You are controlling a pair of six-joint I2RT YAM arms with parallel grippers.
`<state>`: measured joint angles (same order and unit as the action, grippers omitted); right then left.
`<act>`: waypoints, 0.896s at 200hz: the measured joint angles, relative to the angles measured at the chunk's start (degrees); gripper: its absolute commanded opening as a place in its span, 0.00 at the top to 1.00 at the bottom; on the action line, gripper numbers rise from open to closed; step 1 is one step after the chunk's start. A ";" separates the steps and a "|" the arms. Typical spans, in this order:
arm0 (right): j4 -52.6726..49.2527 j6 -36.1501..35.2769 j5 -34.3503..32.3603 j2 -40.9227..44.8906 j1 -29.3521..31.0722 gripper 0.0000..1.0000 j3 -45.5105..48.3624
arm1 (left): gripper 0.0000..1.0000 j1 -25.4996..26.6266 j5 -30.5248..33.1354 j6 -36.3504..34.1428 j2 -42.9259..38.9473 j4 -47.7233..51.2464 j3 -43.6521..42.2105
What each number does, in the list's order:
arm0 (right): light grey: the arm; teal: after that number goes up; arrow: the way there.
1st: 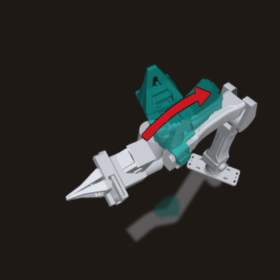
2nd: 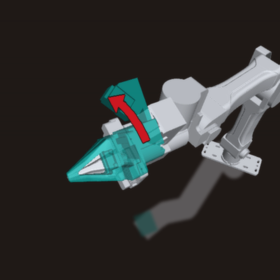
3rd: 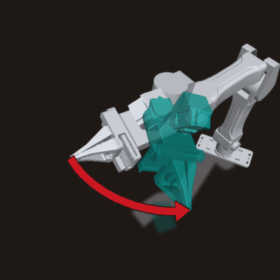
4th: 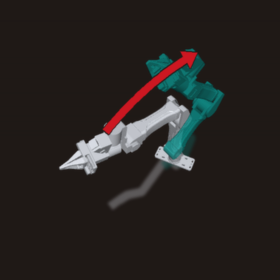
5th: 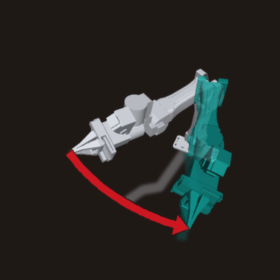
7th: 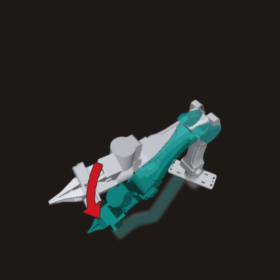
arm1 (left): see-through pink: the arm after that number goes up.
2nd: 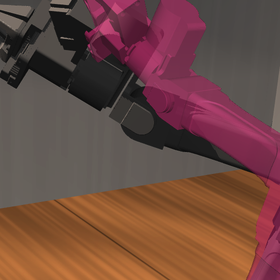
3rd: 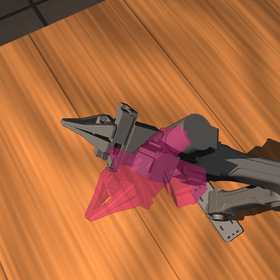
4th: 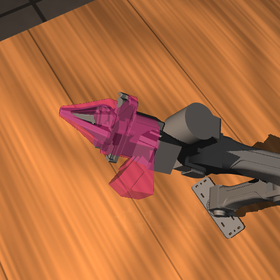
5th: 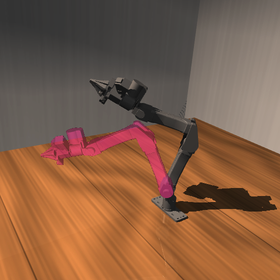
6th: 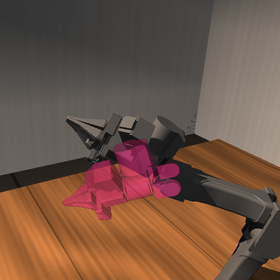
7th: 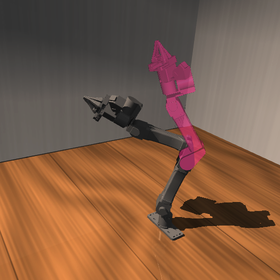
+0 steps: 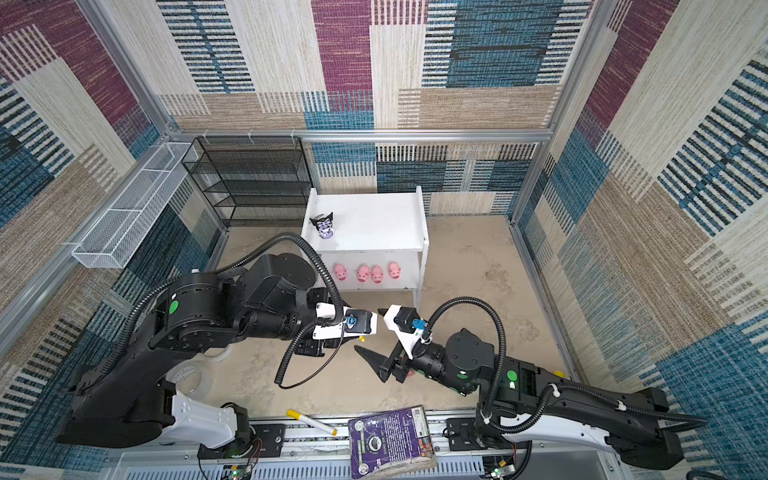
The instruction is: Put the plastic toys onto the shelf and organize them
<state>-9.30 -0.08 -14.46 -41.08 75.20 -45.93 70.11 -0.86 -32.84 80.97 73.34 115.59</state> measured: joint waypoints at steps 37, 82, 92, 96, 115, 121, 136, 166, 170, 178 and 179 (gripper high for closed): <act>0.13 -1.97 3.76 -2.16 0.00 0.26 -1.60 | 0.93 0.63 -2.21 0.98 -0.79 1.31 -0.52; 0.59 -3.23 7.15 -5.20 0.00 0.42 -2.86 | 0.93 1.27 -2.71 1.11 -0.79 1.44 -0.52; 0.66 -3.23 7.58 -5.73 0.00 0.48 -2.86 | 0.93 1.42 -2.71 1.11 -0.68 1.46 -0.52; 0.70 -3.23 8.02 -5.88 0.00 0.49 -2.86 | 0.93 1.42 -2.69 1.11 -0.61 1.46 -0.52; 1.16 -3.23 8.46 -6.12 0.07 0.56 -2.86 | 0.93 1.51 -2.67 1.09 -0.39 1.46 -0.52; 1.14 -3.17 8.46 -6.05 0.07 0.58 -2.86 | 0.93 1.53 -2.62 1.09 -0.39 1.44 -0.52; 1.25 -2.95 8.52 -5.73 0.04 0.64 -2.64 | 0.93 1.53 -2.49 1.07 -0.39 1.36 -0.46; 1.40 -2.29 9.27 -4.92 0.04 0.70 -2.29 | 0.92 1.51 -2.32 0.96 -0.63 1.03 -0.15; 1.44 -2.29 9.35 -4.83 0.04 0.70 -2.29 | 0.92 1.51 -2.43 0.96 -0.68 0.98 -0.13; 1.51 -2.29 9.33 -4.74 0.04 0.70 -2.25 | 0.92 1.53 -2.49 0.96 -0.68 0.94 -0.09; 1.51 -2.29 9.33 -4.74 0.04 0.71 -2.25 | 0.92 1.53 -2.51 0.96 -0.68 0.94 -0.09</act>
<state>-7.79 -2.37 -5.13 -45.82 75.24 -48.18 71.64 -3.38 -31.88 80.29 74.28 115.50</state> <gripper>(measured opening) 0.339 0.351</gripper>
